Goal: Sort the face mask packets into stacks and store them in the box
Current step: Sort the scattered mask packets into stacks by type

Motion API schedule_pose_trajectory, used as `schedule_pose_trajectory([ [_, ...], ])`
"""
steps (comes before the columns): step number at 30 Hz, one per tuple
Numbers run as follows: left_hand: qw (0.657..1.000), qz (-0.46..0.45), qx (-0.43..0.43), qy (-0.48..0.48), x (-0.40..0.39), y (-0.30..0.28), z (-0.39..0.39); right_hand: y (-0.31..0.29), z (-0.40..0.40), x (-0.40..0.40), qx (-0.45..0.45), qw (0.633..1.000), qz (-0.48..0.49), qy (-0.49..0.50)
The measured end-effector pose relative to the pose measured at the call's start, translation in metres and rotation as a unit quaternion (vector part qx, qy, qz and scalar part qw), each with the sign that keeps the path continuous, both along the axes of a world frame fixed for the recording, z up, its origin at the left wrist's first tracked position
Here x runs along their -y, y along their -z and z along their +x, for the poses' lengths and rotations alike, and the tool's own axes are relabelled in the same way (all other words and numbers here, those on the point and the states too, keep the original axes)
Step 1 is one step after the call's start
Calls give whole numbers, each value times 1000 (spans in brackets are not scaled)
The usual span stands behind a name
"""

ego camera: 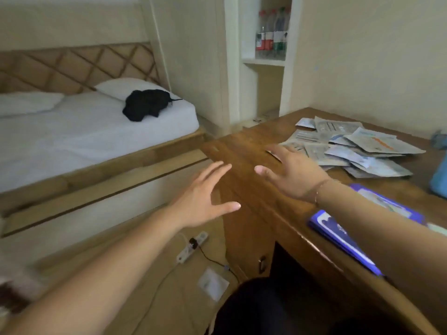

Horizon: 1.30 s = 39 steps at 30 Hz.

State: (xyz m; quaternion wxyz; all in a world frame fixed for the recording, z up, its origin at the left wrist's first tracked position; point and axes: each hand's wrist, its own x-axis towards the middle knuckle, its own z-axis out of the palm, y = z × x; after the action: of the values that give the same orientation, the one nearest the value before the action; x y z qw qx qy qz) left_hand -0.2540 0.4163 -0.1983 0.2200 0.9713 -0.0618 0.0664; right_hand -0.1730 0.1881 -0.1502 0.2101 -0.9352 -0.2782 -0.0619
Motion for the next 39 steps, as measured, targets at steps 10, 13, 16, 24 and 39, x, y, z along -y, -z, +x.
schedule_pose_trajectory([
  [10,991,6,-102,-91,-100,94,-27,117,-24,-127,-116,991,-10,-68],
  [13,984,-4,-142,-105,-136,144,-23,179,-15,-154,-194,979,-44,-36],
  [16,978,-10,-170,-118,-162,198,-18,241,-9,-175,-264,960,-86,-22],
  [24,952,-4,-275,-133,-205,355,21,391,25,-233,-338,935,-109,-20],
  [39,885,-123,-355,-274,-189,651,83,705,102,-274,-352,913,-206,17],
])
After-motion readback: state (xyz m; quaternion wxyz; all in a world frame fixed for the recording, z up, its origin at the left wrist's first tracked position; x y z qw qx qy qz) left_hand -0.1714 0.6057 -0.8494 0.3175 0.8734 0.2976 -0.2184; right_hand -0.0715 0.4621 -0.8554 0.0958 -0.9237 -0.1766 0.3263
